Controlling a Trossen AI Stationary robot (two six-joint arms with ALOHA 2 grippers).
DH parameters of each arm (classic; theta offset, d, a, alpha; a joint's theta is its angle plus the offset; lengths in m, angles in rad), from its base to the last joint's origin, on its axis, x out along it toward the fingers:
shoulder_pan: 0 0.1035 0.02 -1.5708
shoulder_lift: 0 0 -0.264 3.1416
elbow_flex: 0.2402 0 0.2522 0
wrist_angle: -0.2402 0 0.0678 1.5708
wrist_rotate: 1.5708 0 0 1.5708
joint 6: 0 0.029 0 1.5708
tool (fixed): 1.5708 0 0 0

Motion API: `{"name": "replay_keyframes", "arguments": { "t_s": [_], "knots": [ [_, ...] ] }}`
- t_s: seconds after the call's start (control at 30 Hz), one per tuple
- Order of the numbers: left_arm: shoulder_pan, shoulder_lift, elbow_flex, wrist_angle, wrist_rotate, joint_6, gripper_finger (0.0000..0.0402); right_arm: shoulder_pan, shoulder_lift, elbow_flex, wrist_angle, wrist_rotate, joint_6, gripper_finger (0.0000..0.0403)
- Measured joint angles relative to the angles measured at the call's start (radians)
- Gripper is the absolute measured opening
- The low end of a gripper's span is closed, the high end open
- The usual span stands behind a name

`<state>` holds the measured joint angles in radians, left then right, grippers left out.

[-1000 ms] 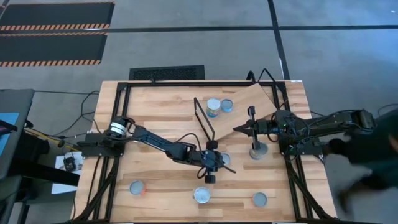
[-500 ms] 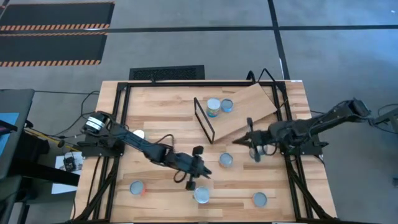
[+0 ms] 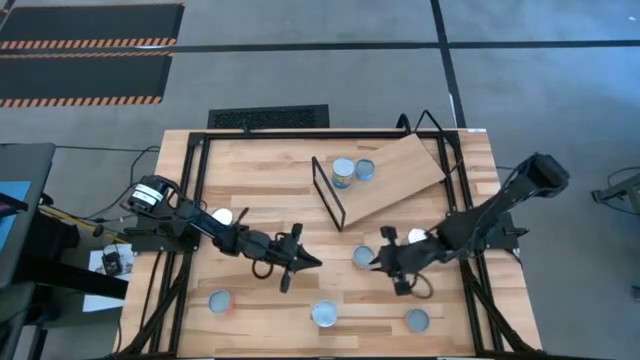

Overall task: Pick and place cans onto a shelf
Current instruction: Put the canned spicy black beans onto the shelf

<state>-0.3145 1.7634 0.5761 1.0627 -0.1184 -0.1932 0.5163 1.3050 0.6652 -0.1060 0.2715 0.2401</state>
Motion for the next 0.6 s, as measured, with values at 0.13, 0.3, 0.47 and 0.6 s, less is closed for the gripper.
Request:
{"name": "replay_keyframes", "arguments": {
  "t_s": [0.13, 0.3, 0.47, 0.6],
  "knots": [
    [0.008, 0.000, -0.031, 0.008, 0.000, -0.003, 0.0000, -0.018, 0.102, 0.082, -0.100, -0.010, -0.016, 0.0145],
    [0.021, -0.004, -0.061, 0.009, -0.002, 0.002, 0.0000, -0.044, 0.193, 0.141, -0.183, -0.034, -0.046, 0.0163],
    [0.043, -0.005, -0.062, 0.011, 0.010, 0.041, 0.0000, -0.076, 0.262, 0.155, -0.192, -0.028, -0.065, 0.0135],
    [0.087, -0.022, -0.063, 0.024, 0.010, 0.056, 0.0000, -0.084, 0.275, 0.157, -0.191, -0.022, -0.096, 0.0078]
  ]
}}
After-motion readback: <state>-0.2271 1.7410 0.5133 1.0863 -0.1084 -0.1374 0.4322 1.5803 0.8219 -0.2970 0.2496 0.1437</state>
